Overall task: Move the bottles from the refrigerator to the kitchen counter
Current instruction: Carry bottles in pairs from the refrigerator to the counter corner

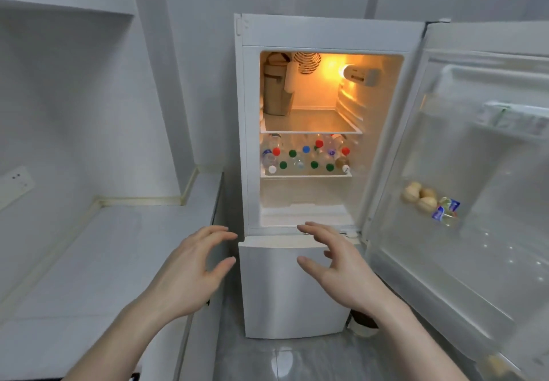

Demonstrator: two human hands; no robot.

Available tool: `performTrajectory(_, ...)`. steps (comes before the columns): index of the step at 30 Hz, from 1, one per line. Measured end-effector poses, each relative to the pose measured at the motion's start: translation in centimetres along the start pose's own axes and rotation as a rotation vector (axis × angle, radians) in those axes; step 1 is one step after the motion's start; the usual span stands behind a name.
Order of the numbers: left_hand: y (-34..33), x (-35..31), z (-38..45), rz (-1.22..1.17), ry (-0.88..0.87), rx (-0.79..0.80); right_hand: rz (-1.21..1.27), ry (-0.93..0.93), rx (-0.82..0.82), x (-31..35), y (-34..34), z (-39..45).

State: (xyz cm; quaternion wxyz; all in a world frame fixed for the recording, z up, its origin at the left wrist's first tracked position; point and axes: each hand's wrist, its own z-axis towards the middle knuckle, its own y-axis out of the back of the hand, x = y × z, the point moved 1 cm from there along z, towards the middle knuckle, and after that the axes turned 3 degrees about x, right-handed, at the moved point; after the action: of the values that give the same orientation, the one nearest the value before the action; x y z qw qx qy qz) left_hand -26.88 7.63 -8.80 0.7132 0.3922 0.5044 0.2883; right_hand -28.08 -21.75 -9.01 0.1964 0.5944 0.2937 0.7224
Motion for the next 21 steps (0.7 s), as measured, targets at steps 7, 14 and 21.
performTrajectory(7, -2.5, -1.2, 10.7, -0.035, -0.129, 0.128, -0.015, -0.104, -0.115, -3.8, 3.2, 3.4)
performTrajectory(14, -5.4, -1.0, 20.5, -0.059, -0.145, 0.187, 0.027, -0.178, -0.167, -8.3, 5.7, 9.5)
performTrajectory(21, -8.1, -0.2, 30.6, -0.13, -0.051, 0.181, 0.069, -0.182, -0.125, -12.3, 7.2, 20.2)
